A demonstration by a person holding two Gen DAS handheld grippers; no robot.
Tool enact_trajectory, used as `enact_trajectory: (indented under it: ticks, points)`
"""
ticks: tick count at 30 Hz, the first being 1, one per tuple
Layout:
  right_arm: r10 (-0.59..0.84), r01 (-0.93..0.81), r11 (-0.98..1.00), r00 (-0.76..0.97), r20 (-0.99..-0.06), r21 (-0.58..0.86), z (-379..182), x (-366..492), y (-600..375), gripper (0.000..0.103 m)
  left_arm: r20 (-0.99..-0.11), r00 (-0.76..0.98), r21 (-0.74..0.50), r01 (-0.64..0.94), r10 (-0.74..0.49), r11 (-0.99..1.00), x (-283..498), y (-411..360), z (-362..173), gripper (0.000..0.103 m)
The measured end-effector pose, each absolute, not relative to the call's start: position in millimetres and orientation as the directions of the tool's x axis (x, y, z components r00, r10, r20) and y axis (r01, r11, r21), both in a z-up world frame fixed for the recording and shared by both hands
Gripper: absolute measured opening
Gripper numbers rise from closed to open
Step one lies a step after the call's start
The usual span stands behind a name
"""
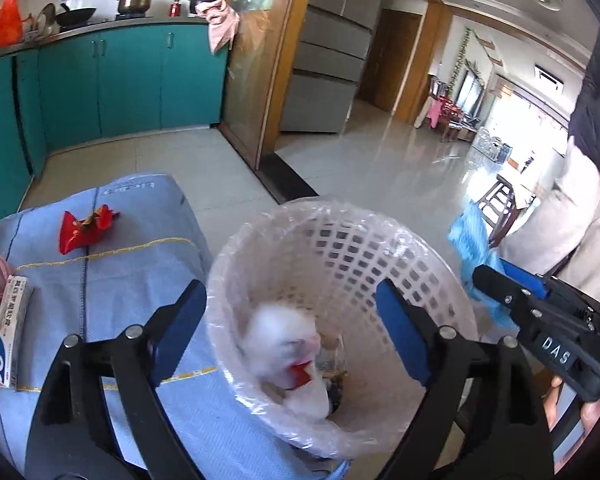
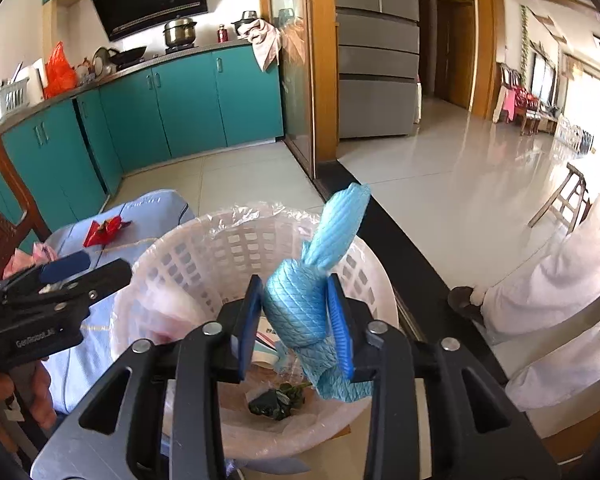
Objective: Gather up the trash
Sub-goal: 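Open both tools over the basket to drop the cloth and bag, then move the right tool to the white crumpled tissue while the left tool moves to the blue face mask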
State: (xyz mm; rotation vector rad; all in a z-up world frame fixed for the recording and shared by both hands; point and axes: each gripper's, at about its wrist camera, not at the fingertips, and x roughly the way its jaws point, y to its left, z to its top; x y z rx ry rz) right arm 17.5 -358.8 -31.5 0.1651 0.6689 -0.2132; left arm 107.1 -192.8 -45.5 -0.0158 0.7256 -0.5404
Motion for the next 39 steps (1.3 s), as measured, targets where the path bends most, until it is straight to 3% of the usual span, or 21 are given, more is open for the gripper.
enact_trajectory:
  ticks: [5, 10, 14, 19, 23, 27, 36, 39]
  points:
    - [-0.132, 0.253, 0.962, 0.763, -0.633, 0.105, -35, 20, -361, 0.046, -0.61, 0.675, -0.181, 0.392, -0.416, 0.902, 103, -167, -45, 0.088]
    - [-0.098, 0.214, 0.971, 0.762, -0.64, 0.105, -39, 29, -345, 0.047, -0.618, 0.746, -0.068, 0.265, -0.249, 0.962, 86, -121, -52, 0.088]
    - [0.026, 0.095, 0.984, 0.762, -0.647, 0.151, -41, 48, -307, 0.047, -0.634, 0.771, 0.071, 0.133, -0.058, 0.989, 62, -75, -58, 0.088]
    - [0.225, -0.136, 0.973, 0.728, -0.648, 0.185, -42, 81, -218, 0.047, -0.646, 0.763, 0.103, 0.059, 0.021, 0.993, 24, -22, -58, 0.088]
    - [0.445, -0.412, 0.882, 0.565, -0.695, 0.229, -67, 120, -112, 0.047, -0.649, 0.759, 0.06, -0.011, 0.048, 0.998, -9, 12, -55, 0.088]
    - [0.565, -0.575, 0.775, 0.445, -0.695, 0.263, -83, 137, -22, 0.046, -0.652, 0.756, 0.044, -0.045, 0.063, 0.998, -35, 39, -51, 0.088]
    - [0.553, -0.732, 0.665, 0.352, -0.755, 0.146, -98, 142, 93, 0.039, -0.652, 0.753, 0.045, -0.081, 0.09, 0.996, -56, 72, -48, 0.088]
    - [0.548, -0.751, 0.643, 0.311, -0.776, 0.153, -109, 141, 103, 0.026, -0.653, 0.753, 0.027, -0.082, 0.08, 0.996, -56, 76, -48, 0.088]
